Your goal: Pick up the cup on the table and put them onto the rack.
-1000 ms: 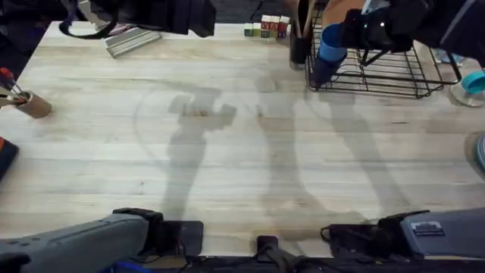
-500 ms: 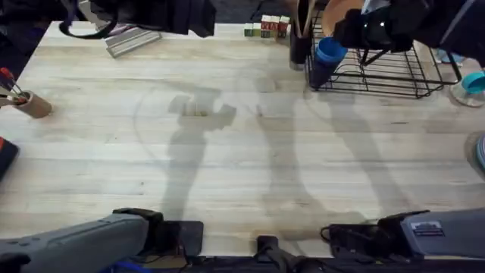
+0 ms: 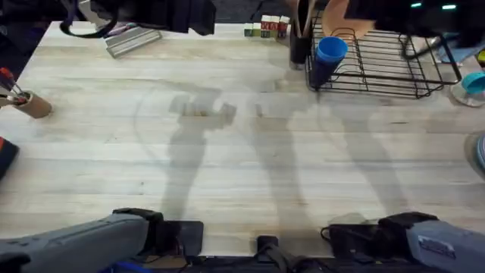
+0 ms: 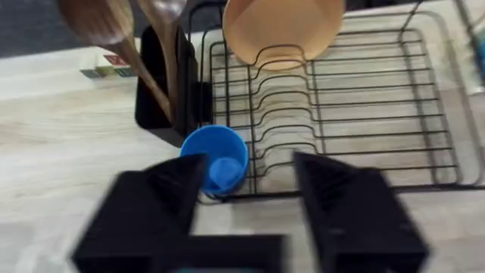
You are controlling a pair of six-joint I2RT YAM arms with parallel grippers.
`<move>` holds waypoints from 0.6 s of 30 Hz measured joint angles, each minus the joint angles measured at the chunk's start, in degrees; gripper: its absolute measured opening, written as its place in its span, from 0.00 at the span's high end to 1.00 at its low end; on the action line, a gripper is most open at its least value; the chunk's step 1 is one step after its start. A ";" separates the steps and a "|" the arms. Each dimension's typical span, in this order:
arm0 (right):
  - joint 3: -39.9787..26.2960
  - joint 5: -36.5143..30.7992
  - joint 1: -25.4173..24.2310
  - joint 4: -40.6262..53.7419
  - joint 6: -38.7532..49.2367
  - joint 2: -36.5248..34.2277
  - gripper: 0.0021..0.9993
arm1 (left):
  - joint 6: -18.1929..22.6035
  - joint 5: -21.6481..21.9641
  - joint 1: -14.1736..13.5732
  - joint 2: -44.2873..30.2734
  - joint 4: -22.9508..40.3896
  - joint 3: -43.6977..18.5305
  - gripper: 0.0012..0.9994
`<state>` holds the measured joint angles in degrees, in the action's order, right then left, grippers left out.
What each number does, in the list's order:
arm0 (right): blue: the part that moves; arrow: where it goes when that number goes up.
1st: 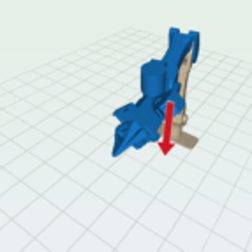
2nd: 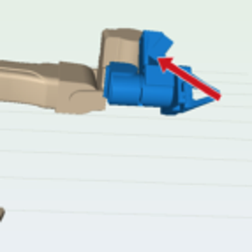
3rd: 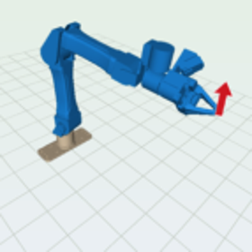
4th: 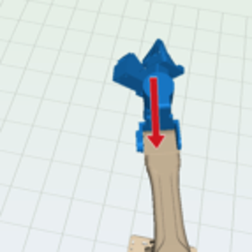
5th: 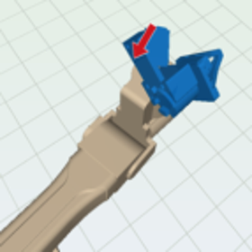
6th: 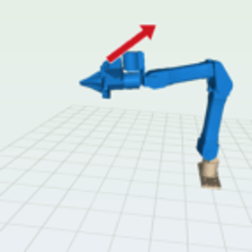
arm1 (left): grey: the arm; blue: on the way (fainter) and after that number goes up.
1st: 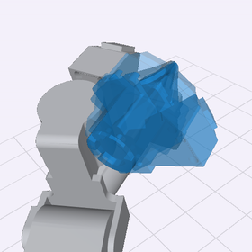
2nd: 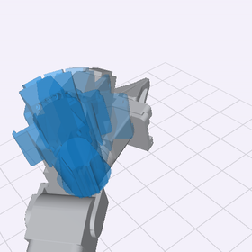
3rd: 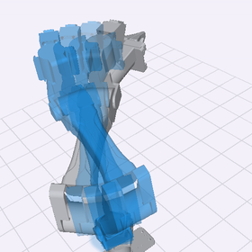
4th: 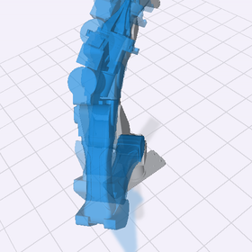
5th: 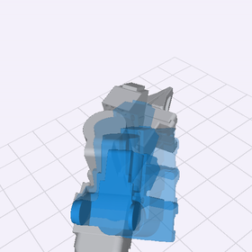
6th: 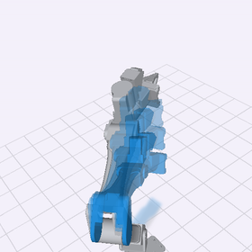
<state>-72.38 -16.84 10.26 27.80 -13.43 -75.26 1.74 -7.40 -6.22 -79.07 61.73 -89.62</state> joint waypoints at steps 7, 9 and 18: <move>0.00 0.00 0.00 10.17 0.64 13.57 0.00 | -0.03 0.00 0.00 0.00 0.25 -0.12 0.00; 0.00 0.00 0.00 12.42 0.64 16.49 0.00 | -0.03 0.00 0.00 0.00 0.99 -0.70 0.00; 0.00 0.00 0.00 18.65 0.66 24.87 0.00 | -0.03 0.02 0.00 0.00 7.63 -8.38 0.00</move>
